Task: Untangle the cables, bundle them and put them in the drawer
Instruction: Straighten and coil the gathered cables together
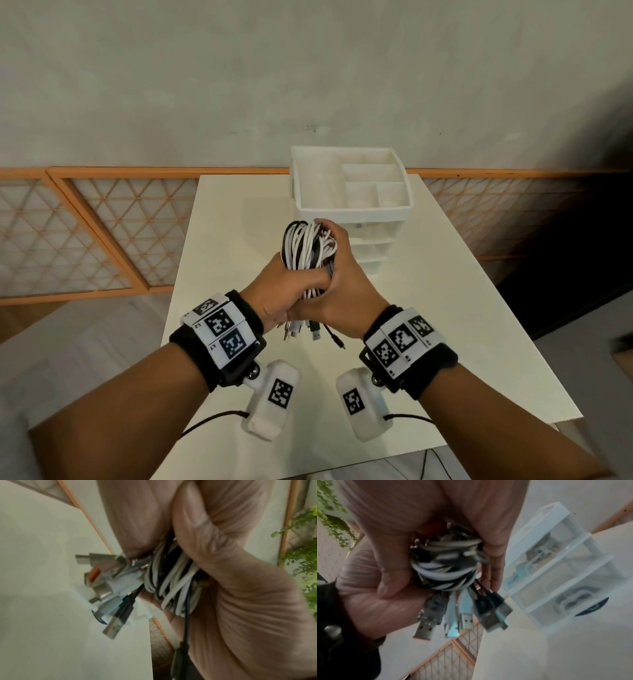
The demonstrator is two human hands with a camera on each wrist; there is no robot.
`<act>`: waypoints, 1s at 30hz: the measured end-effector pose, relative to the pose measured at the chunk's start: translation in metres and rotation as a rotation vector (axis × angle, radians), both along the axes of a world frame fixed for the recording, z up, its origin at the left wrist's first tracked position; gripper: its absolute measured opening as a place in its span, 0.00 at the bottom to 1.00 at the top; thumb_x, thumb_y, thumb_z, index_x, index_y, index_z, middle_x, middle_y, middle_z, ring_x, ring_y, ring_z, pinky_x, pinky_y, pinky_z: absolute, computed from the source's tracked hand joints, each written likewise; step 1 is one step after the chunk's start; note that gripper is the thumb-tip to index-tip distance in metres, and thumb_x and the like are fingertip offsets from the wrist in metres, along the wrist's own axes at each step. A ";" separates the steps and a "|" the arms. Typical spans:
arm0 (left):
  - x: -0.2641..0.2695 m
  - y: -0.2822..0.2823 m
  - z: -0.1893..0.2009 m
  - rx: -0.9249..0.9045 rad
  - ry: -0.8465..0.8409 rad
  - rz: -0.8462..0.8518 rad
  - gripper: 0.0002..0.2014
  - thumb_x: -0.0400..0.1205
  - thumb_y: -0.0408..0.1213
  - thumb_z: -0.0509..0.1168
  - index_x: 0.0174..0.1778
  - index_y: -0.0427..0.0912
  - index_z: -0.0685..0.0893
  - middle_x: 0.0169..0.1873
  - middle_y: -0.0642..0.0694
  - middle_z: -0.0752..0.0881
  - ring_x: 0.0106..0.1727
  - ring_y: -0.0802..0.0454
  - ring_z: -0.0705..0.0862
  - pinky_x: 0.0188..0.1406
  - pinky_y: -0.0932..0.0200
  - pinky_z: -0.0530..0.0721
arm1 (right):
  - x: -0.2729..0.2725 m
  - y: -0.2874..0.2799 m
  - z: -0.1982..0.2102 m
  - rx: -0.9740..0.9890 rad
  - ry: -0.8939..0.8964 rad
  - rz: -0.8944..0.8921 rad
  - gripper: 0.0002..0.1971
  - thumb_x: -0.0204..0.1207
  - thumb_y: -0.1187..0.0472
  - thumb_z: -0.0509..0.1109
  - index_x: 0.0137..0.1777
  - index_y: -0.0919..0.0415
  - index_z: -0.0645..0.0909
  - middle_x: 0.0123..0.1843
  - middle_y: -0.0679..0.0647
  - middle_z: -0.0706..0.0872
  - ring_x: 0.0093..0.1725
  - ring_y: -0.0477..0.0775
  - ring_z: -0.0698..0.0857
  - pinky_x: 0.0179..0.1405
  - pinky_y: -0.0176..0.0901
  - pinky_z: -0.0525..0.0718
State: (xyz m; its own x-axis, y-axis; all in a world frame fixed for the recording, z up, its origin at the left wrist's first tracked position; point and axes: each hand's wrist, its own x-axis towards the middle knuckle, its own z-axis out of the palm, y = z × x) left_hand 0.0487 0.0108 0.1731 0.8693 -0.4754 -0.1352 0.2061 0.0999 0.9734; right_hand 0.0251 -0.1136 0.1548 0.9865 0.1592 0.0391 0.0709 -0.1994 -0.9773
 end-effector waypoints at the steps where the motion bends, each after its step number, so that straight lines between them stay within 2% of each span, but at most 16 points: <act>1: 0.001 0.002 -0.002 0.007 0.021 -0.025 0.11 0.73 0.15 0.62 0.42 0.34 0.84 0.32 0.39 0.81 0.35 0.49 0.82 0.29 0.60 0.82 | -0.001 0.002 -0.003 -0.030 -0.023 -0.045 0.59 0.53 0.76 0.86 0.80 0.48 0.57 0.61 0.49 0.86 0.60 0.47 0.88 0.58 0.59 0.89; 4: 0.003 0.001 -0.006 0.022 0.071 -0.076 0.10 0.71 0.19 0.65 0.44 0.33 0.86 0.34 0.36 0.84 0.37 0.47 0.86 0.32 0.56 0.86 | -0.001 0.004 -0.013 -0.024 -0.076 -0.188 0.52 0.51 0.75 0.86 0.75 0.52 0.66 0.57 0.48 0.88 0.58 0.47 0.89 0.57 0.58 0.90; 7: 0.003 -0.006 -0.012 0.042 0.070 0.039 0.11 0.73 0.22 0.71 0.50 0.33 0.87 0.43 0.32 0.90 0.44 0.43 0.90 0.39 0.51 0.89 | 0.001 0.003 -0.018 0.054 -0.065 -0.254 0.48 0.49 0.75 0.84 0.71 0.53 0.72 0.56 0.52 0.89 0.58 0.52 0.89 0.55 0.60 0.90; 10: 0.007 -0.014 -0.018 0.060 0.097 0.164 0.14 0.73 0.28 0.76 0.55 0.39 0.88 0.47 0.37 0.92 0.49 0.43 0.92 0.44 0.49 0.90 | 0.007 -0.007 -0.017 -0.035 -0.033 -0.267 0.45 0.51 0.70 0.86 0.68 0.47 0.73 0.53 0.44 0.89 0.54 0.44 0.89 0.51 0.52 0.92; 12: 0.010 -0.020 -0.019 0.063 0.121 0.192 0.12 0.73 0.30 0.77 0.52 0.39 0.89 0.46 0.36 0.92 0.48 0.41 0.92 0.44 0.48 0.90 | 0.011 -0.015 -0.016 -0.091 -0.020 -0.267 0.46 0.51 0.68 0.88 0.69 0.45 0.73 0.52 0.41 0.90 0.52 0.39 0.89 0.50 0.47 0.92; 14: 0.013 -0.029 -0.019 0.055 0.139 0.215 0.09 0.74 0.27 0.75 0.49 0.36 0.90 0.45 0.33 0.92 0.44 0.40 0.91 0.41 0.49 0.90 | 0.017 -0.024 -0.017 -0.097 0.003 -0.260 0.48 0.51 0.68 0.89 0.71 0.43 0.72 0.51 0.42 0.90 0.51 0.39 0.90 0.50 0.45 0.92; 16: 0.019 -0.042 -0.018 0.061 0.159 0.202 0.08 0.75 0.25 0.73 0.49 0.31 0.89 0.47 0.29 0.91 0.43 0.39 0.90 0.42 0.46 0.90 | 0.023 -0.037 -0.019 -0.063 0.018 -0.253 0.51 0.51 0.71 0.87 0.72 0.38 0.70 0.53 0.46 0.91 0.51 0.43 0.91 0.51 0.49 0.92; 19: 0.030 -0.063 -0.020 0.051 0.201 0.161 0.10 0.76 0.24 0.70 0.53 0.25 0.86 0.48 0.25 0.89 0.43 0.37 0.90 0.41 0.45 0.89 | 0.034 -0.064 -0.023 0.060 0.057 -0.210 0.54 0.51 0.76 0.83 0.74 0.36 0.70 0.59 0.54 0.89 0.56 0.55 0.91 0.53 0.61 0.91; 20: 0.033 -0.071 -0.021 0.044 0.219 0.152 0.11 0.77 0.23 0.69 0.54 0.24 0.86 0.47 0.26 0.89 0.42 0.38 0.89 0.39 0.47 0.90 | 0.037 -0.072 -0.025 0.083 0.063 -0.199 0.53 0.51 0.77 0.81 0.74 0.36 0.71 0.60 0.56 0.89 0.57 0.58 0.90 0.53 0.63 0.90; 22: 0.036 -0.086 -0.025 0.043 0.259 0.152 0.11 0.77 0.24 0.69 0.55 0.24 0.85 0.45 0.28 0.88 0.41 0.40 0.89 0.38 0.48 0.89 | 0.043 -0.086 -0.031 0.064 0.052 -0.215 0.50 0.51 0.76 0.80 0.72 0.39 0.74 0.58 0.55 0.90 0.56 0.56 0.91 0.54 0.61 0.91; 24: 0.037 -0.102 -0.032 0.072 0.292 0.169 0.12 0.76 0.25 0.69 0.55 0.27 0.86 0.45 0.28 0.88 0.40 0.39 0.89 0.39 0.47 0.88 | 0.046 -0.098 -0.039 0.015 0.061 -0.246 0.46 0.52 0.75 0.81 0.70 0.43 0.75 0.53 0.50 0.91 0.53 0.49 0.91 0.51 0.55 0.92; 26: 0.038 -0.115 -0.040 0.163 0.308 0.171 0.13 0.74 0.30 0.71 0.55 0.34 0.88 0.47 0.30 0.90 0.43 0.40 0.89 0.44 0.45 0.88 | 0.047 -0.111 -0.048 -0.058 0.087 -0.240 0.45 0.53 0.72 0.83 0.71 0.43 0.73 0.51 0.47 0.91 0.49 0.43 0.91 0.48 0.45 0.92; 28: 0.037 -0.121 -0.048 0.303 0.319 0.137 0.13 0.74 0.39 0.75 0.54 0.44 0.89 0.49 0.40 0.92 0.49 0.47 0.90 0.52 0.45 0.86 | 0.048 -0.126 -0.056 -0.154 0.112 -0.203 0.45 0.54 0.65 0.85 0.71 0.41 0.71 0.50 0.44 0.90 0.47 0.41 0.90 0.45 0.38 0.91; 30: 0.037 -0.121 -0.055 0.354 0.354 0.058 0.18 0.73 0.48 0.77 0.58 0.51 0.87 0.52 0.49 0.92 0.55 0.52 0.89 0.56 0.49 0.84 | 0.048 -0.142 -0.063 -0.216 0.158 -0.181 0.43 0.55 0.59 0.86 0.69 0.37 0.70 0.48 0.42 0.90 0.45 0.42 0.90 0.41 0.36 0.90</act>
State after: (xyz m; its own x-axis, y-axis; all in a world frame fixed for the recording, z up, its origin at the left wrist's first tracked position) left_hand 0.0853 -0.1101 0.1182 0.7647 -0.2991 -0.5707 0.5335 -0.2030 0.8211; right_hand 0.0733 -0.2553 0.0917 0.9907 -0.0315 -0.1322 -0.1338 -0.3987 -0.9073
